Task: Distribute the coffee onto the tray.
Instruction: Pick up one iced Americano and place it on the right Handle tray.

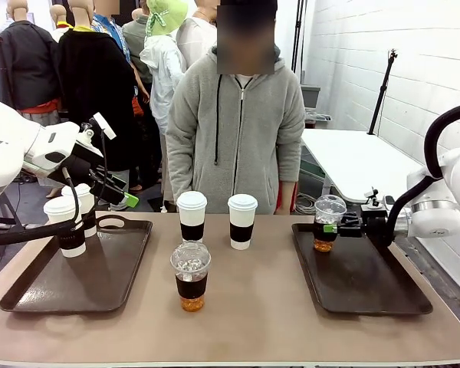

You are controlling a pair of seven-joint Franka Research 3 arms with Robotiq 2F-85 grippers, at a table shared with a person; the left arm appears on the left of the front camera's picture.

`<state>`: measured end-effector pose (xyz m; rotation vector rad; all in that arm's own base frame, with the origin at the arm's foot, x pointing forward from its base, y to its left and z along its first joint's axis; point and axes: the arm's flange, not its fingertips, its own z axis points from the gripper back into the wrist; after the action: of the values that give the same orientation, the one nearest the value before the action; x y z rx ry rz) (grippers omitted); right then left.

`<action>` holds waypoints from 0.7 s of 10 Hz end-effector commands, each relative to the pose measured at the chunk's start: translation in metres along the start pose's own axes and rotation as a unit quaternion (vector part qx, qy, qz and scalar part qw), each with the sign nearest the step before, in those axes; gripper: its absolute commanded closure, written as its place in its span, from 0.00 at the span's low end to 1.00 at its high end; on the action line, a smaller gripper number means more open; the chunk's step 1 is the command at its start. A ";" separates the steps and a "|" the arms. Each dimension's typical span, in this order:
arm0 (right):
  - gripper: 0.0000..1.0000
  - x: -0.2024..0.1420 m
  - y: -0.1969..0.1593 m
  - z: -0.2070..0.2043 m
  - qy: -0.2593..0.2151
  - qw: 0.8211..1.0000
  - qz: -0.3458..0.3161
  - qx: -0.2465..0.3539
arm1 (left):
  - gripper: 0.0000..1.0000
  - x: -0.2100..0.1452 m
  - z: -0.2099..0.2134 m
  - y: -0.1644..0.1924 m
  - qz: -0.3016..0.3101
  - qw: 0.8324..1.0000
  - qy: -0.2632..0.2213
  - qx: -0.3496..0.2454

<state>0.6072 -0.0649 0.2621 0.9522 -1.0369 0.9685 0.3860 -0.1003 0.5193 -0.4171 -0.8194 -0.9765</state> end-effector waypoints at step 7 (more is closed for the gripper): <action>0.31 0.000 0.003 -0.014 0.017 1.000 -0.012 -0.007 | 0.00 -0.002 -0.002 0.004 -0.008 1.000 -0.008 -0.007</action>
<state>0.6089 -0.0578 0.2606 0.9463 -1.0288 0.9727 0.3859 -0.1004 0.5192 -0.4179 -0.8184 -0.9772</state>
